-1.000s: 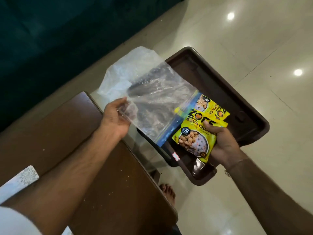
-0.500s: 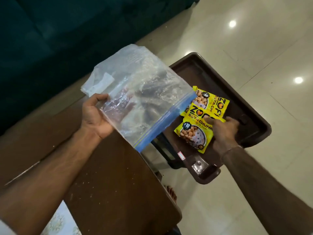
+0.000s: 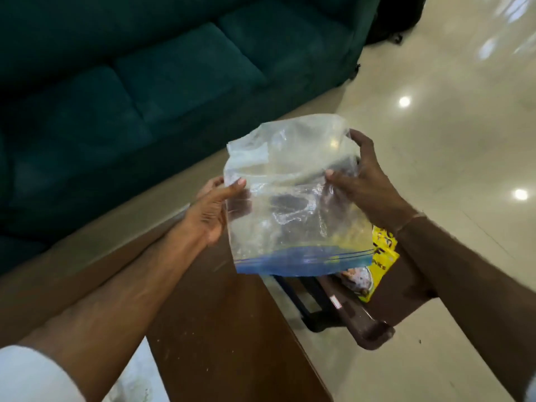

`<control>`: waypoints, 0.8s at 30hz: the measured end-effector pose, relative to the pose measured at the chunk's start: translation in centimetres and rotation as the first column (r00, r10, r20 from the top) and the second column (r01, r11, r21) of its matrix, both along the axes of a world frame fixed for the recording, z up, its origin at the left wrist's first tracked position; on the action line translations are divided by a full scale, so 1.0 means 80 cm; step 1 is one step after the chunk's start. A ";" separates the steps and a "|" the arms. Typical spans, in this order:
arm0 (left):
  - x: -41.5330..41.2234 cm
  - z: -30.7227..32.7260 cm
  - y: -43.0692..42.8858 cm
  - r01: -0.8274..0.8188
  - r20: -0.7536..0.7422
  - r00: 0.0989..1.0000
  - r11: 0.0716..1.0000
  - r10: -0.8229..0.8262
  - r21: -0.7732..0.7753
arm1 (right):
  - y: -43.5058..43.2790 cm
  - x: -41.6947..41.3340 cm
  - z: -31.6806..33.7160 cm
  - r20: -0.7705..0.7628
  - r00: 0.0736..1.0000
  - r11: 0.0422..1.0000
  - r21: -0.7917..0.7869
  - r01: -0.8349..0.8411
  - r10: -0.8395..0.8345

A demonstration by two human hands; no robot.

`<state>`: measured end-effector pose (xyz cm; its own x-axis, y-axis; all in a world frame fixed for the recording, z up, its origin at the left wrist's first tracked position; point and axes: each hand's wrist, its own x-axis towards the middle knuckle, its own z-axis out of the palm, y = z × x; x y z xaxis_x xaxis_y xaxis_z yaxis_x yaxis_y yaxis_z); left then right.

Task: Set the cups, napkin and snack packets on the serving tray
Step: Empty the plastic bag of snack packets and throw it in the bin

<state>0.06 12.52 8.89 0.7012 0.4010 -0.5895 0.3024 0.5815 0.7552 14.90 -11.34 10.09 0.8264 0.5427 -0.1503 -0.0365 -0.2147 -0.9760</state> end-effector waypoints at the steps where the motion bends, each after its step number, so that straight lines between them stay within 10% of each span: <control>1: -0.008 0.016 0.014 -0.027 0.012 1.000 0.998 0.026 0.049 | 0.014 -0.004 0.016 0.042 0.999 1.000 -0.011 0.001 -0.001; 4: -0.034 0.073 0.058 -0.129 0.045 0.991 0.965 0.122 0.228 | 0.062 -0.020 0.074 0.282 0.959 0.993 -0.111 0.050 -0.017; 9: -0.106 0.201 0.141 -0.256 0.161 0.965 0.885 0.208 0.388 | 0.154 -0.066 0.216 0.238 0.940 0.970 -0.085 -0.229 0.243; 14: -0.231 0.346 0.222 -0.263 0.183 0.964 0.797 0.193 0.544 | 0.250 -0.136 0.373 0.508 0.646 0.803 -0.511 -0.307 0.570; 17: -0.326 0.432 0.256 -0.123 0.055 0.989 0.541 0.140 0.832 | 0.304 -0.206 0.471 0.601 0.531 0.787 -0.567 -0.244 0.597; 20: -0.402 0.517 0.277 0.062 -0.066 0.994 0.042 0.091 0.997 | 0.344 -0.283 0.560 0.628 0.389 0.736 -0.619 -0.274 0.674; 24: -0.472 0.618 0.274 0.389 -0.386 0.895 -0.032 -0.223 0.921 | 0.399 -0.400 0.653 0.670 0.214 0.695 -0.620 -0.364 0.710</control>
<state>-37.71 34.47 58.35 0.9122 0.4046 0.0648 0.3318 -0.8221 0.4626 -17.12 20.56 62.33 0.1160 0.9809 0.1562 0.9551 -0.0670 -0.2887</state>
